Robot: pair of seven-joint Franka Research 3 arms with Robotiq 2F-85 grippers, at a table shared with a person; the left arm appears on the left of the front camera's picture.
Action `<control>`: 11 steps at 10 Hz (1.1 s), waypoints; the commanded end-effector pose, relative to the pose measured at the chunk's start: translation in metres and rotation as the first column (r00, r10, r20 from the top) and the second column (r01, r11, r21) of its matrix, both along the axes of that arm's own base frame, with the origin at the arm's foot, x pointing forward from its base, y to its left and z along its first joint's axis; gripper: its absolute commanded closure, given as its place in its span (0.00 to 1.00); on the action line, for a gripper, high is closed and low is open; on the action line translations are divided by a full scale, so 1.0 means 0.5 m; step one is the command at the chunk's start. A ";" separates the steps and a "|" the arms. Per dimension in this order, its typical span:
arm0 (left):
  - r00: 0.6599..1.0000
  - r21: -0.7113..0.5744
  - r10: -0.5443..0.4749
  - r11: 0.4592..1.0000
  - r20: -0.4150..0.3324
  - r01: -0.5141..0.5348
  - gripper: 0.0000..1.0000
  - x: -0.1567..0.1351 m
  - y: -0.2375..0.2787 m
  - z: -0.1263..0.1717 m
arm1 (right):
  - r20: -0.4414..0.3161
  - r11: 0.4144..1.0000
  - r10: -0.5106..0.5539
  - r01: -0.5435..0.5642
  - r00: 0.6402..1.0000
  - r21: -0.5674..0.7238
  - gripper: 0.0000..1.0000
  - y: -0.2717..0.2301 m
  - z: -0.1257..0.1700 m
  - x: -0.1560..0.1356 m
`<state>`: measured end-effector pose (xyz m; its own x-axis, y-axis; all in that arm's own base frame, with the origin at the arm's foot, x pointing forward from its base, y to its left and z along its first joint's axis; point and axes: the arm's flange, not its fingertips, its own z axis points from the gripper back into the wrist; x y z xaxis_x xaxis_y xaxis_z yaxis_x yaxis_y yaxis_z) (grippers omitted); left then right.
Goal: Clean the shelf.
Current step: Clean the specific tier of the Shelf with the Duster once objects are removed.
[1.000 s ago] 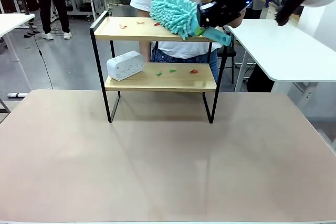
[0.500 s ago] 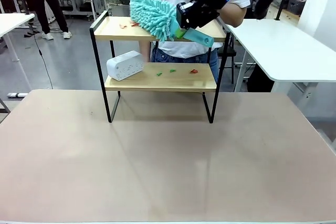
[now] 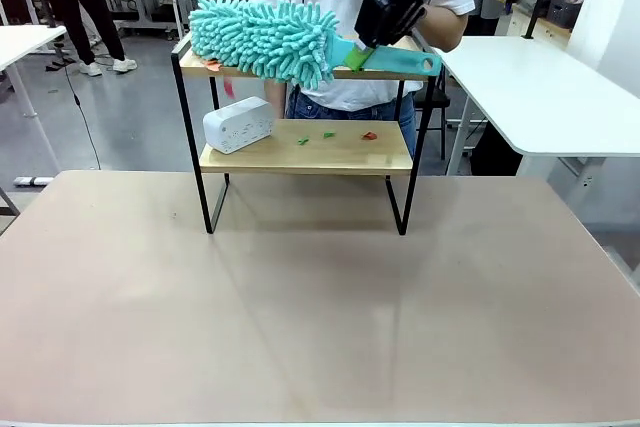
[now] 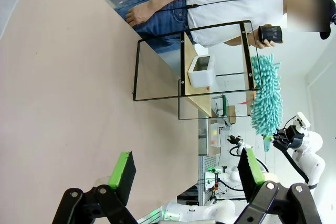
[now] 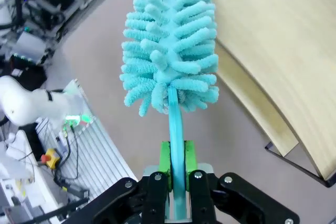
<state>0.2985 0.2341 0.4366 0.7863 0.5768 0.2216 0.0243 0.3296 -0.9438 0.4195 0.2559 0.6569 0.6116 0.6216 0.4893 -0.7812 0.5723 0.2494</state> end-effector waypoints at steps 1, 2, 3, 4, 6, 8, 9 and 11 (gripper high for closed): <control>1.000 0.000 -0.010 1.000 0.011 0.010 0.00 -0.003 -0.001 0.005 | -0.086 0.991 0.132 -0.130 0.987 0.030 0.88 -0.041 0.014 -0.013; 1.000 0.000 -0.010 1.000 0.011 0.010 0.00 -0.003 -0.001 0.005 | -0.151 0.978 0.207 -0.206 0.966 0.027 0.88 -0.068 0.023 -0.025; 1.000 0.000 -0.010 1.000 0.011 0.010 0.00 -0.003 -0.001 0.005 | -0.171 0.970 0.243 -0.235 0.955 0.064 0.88 -0.095 0.037 -0.042; 1.000 0.000 -0.010 1.000 0.011 0.010 0.00 -0.003 -0.001 0.005 | -0.171 0.967 0.248 -0.233 0.954 0.105 0.88 -0.113 0.046 -0.052; 1.000 0.000 -0.010 1.000 0.011 0.010 0.00 -0.003 -0.001 0.005 | -0.184 0.965 0.244 -0.220 0.952 0.144 0.88 -0.137 0.043 -0.061; 1.000 0.000 -0.010 1.000 0.011 0.010 0.00 -0.003 -0.001 0.005 | -0.206 0.961 0.240 -0.201 0.949 0.192 0.88 -0.153 0.036 -0.067; 1.000 0.000 -0.010 1.000 0.011 0.010 0.00 -0.003 -0.001 0.005 | -0.241 0.957 0.217 -0.158 0.946 0.243 0.88 -0.174 0.039 -0.071; 1.000 0.000 -0.010 1.000 0.011 0.010 0.00 -0.003 -0.001 0.005 | -0.346 0.884 0.168 0.014 0.923 0.467 0.88 -0.301 0.059 -0.100</control>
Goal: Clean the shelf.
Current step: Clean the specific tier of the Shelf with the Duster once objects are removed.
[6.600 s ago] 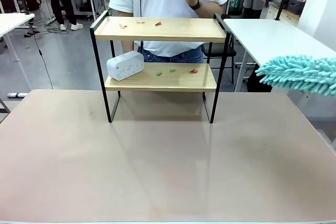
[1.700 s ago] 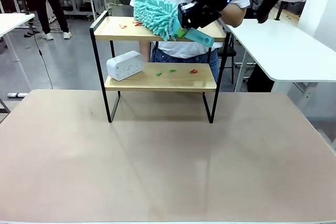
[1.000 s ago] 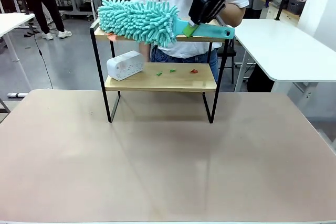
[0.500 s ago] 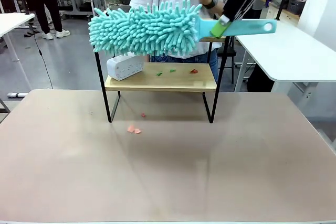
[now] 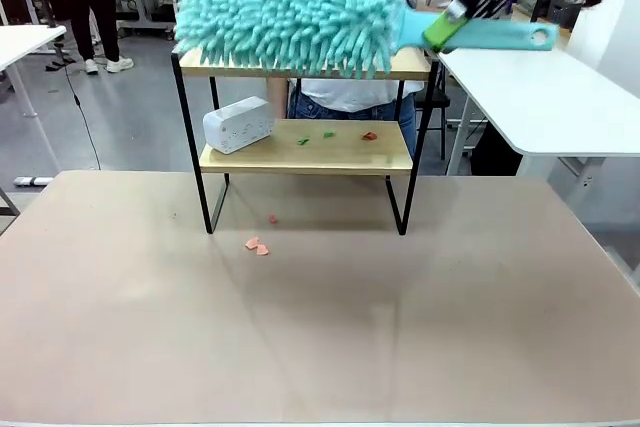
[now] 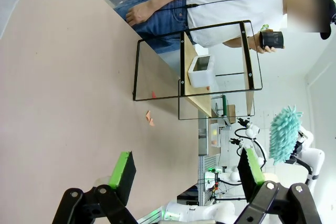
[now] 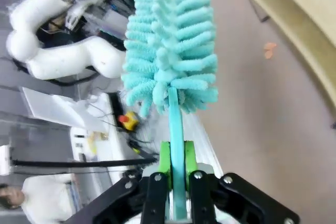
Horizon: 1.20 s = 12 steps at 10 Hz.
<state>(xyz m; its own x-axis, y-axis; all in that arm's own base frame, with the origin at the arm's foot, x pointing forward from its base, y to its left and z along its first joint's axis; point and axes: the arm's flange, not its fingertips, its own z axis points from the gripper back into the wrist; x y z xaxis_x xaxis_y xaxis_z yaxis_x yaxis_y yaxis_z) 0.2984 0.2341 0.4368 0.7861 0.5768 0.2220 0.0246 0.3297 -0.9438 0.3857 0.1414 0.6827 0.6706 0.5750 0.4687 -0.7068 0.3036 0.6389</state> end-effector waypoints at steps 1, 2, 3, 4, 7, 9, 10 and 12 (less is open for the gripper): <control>1.000 0.000 -0.010 1.000 0.011 0.010 0.00 -0.003 -0.001 0.005 | -0.181 0.947 -0.189 0.227 0.965 0.226 0.88 -0.188 0.010 -0.055; 1.000 0.000 -0.010 1.000 0.011 0.010 0.00 -0.003 -0.001 0.005 | -0.229 0.904 -0.263 0.322 0.937 0.281 0.88 -0.294 0.001 -0.082; 1.000 0.000 -0.010 1.000 0.011 0.010 0.00 -0.003 -0.001 0.005 | -0.266 0.833 -0.356 0.433 0.896 0.344 0.88 -0.400 -0.021 -0.110; 1.000 0.000 -0.010 1.000 0.011 0.010 0.00 -0.003 -0.001 0.005 | -0.320 0.744 -0.434 0.535 0.842 0.400 0.88 -0.500 -0.059 -0.137; 1.000 0.000 -0.010 1.000 0.011 0.010 0.00 -0.003 -0.001 0.005 | -0.457 0.586 -0.580 0.735 0.675 0.342 0.88 -0.674 -0.244 -0.187; 1.000 0.000 -0.010 1.000 0.011 0.010 0.00 -0.003 -0.001 0.005 | -0.527 0.575 -0.561 0.759 0.638 0.306 0.88 -0.700 -0.369 -0.203; 1.000 0.000 -0.010 1.000 0.011 0.010 0.00 -0.003 -0.001 0.005 | -0.561 0.571 -0.568 0.779 0.602 0.258 0.88 -0.701 -0.426 -0.208; 1.000 0.000 -0.010 1.000 0.011 0.010 0.00 -0.003 -0.001 0.005 | -0.570 0.580 -0.626 0.806 0.532 0.115 0.88 -0.675 -0.516 -0.203</control>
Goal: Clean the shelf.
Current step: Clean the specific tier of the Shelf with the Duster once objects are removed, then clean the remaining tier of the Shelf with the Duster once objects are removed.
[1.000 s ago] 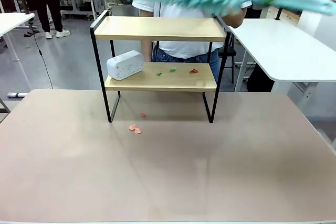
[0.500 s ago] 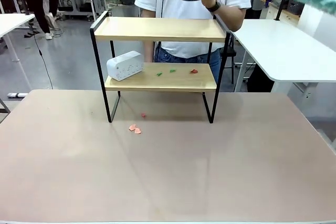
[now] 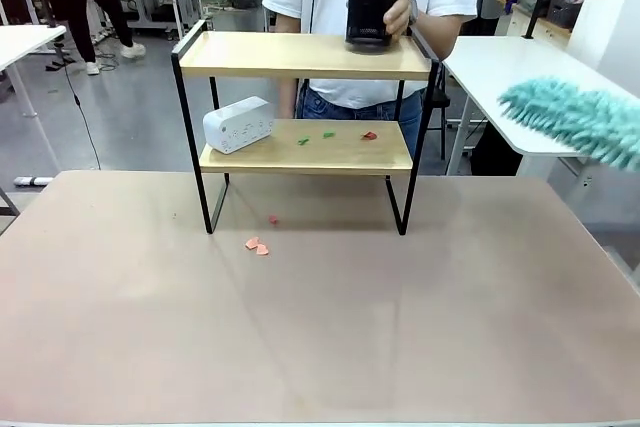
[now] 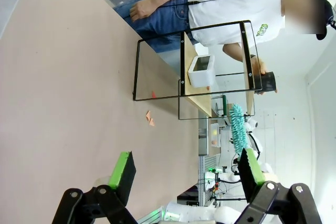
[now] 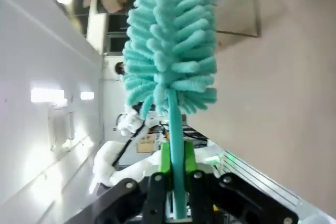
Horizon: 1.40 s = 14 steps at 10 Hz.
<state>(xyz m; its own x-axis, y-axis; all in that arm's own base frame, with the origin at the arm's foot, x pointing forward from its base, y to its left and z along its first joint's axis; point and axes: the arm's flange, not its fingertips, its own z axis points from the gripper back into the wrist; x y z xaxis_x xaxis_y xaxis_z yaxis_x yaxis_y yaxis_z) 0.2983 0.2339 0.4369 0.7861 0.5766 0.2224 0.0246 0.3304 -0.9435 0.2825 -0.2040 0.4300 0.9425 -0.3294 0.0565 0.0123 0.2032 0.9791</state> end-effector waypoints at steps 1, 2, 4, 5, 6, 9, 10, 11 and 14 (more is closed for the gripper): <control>1.000 -0.001 -0.010 1.000 0.011 0.010 0.00 -0.003 0.000 0.004 | 0.010 0.994 0.047 -0.046 0.999 -0.098 0.88 0.070 -0.020 0.030; 1.000 -0.001 -0.010 1.000 0.011 0.010 0.00 -0.003 0.000 0.004 | 0.000 1.000 0.000 0.000 1.000 0.000 0.88 0.000 0.000 0.000; 1.000 -0.001 -0.010 1.000 0.011 0.010 0.00 -0.003 0.000 0.004 | 0.000 1.000 0.000 0.000 1.000 0.000 0.88 0.000 0.000 0.000; 1.000 -0.001 -0.010 1.000 0.011 0.010 0.00 -0.003 0.000 0.004 | 0.000 1.000 0.000 0.000 1.000 0.000 0.88 0.000 0.000 0.000; 1.000 -0.001 -0.010 1.000 0.011 0.010 0.00 -0.003 0.000 0.004 | 0.000 1.000 0.000 0.000 1.000 0.000 0.88 0.000 0.000 0.000; 1.000 -0.001 -0.010 1.000 0.011 0.010 0.00 -0.003 0.000 0.004 | 0.000 1.000 0.000 0.000 1.000 0.000 0.88 0.000 0.000 0.000; 1.000 -0.001 -0.010 1.000 0.011 0.010 0.00 -0.003 0.000 0.004 | 0.000 1.000 0.000 0.000 1.000 0.000 0.88 0.000 0.000 0.000; 1.000 -0.001 -0.010 1.000 0.011 0.010 0.00 -0.003 0.000 0.004 | 0.000 1.000 0.000 0.000 1.000 0.000 0.88 0.000 0.000 0.000; 1.000 -0.001 -0.010 1.000 0.011 0.010 0.00 -0.003 0.000 0.004 | 0.000 1.000 0.000 0.000 1.000 0.000 0.88 0.000 0.000 0.000</control>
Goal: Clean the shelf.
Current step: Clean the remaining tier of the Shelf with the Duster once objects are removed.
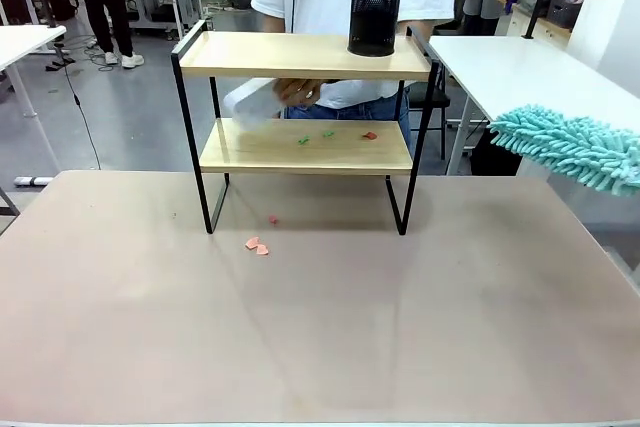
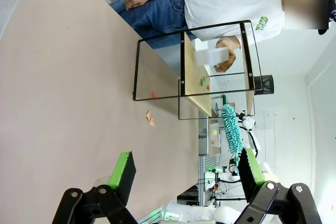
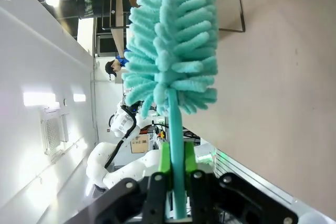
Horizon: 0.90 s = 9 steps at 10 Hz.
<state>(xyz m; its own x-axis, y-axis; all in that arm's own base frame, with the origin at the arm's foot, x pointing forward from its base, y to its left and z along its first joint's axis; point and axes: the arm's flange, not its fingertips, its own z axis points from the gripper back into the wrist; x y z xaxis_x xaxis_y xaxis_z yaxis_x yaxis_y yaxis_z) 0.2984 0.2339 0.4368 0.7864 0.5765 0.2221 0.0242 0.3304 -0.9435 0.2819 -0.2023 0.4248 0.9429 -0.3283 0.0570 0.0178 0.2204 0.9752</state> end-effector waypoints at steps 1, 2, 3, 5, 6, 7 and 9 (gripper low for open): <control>1.000 0.000 -0.010 1.000 0.011 0.010 0.00 -0.003 0.000 0.005 | 0.006 1.000 0.000 0.000 1.000 0.018 0.88 -0.003 0.011 0.001; 1.000 0.000 -0.010 1.000 0.011 0.010 0.00 -0.003 0.000 0.005 | 0.006 1.000 0.000 0.000 1.000 0.018 0.88 -0.003 0.011 0.001; 1.000 0.000 -0.010 1.000 0.011 0.010 0.00 -0.003 0.000 0.005 | 0.006 1.000 0.000 0.000 1.000 0.018 0.88 -0.003 0.011 0.001; 1.000 0.000 -0.010 1.000 0.011 0.010 0.00 -0.003 0.000 0.005 | 0.006 1.000 0.000 0.000 1.000 0.018 0.88 -0.003 0.011 0.001; 1.000 0.000 -0.010 1.000 0.011 0.010 0.00 -0.003 0.000 0.005 | 0.006 1.000 0.000 0.000 1.000 0.018 0.88 -0.003 0.011 0.001; 1.000 0.000 -0.010 1.000 0.011 0.010 0.00 -0.003 0.000 0.005 | 0.006 1.000 0.000 0.000 1.000 0.018 0.88 -0.003 0.011 0.001; 1.000 0.000 -0.010 1.000 0.011 0.010 0.00 -0.003 0.000 0.005 | 0.051 0.999 -0.005 0.007 0.999 -0.037 0.88 0.013 0.032 -0.019</control>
<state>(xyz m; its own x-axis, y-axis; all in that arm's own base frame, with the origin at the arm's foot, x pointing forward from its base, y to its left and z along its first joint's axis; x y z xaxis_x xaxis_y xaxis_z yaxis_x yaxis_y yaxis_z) 0.2984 0.2339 0.4368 0.7864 0.5765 0.2220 0.0242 0.3303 -0.9436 0.2813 -0.2013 0.4281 0.9428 -0.3263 0.0683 0.0081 0.2273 0.9738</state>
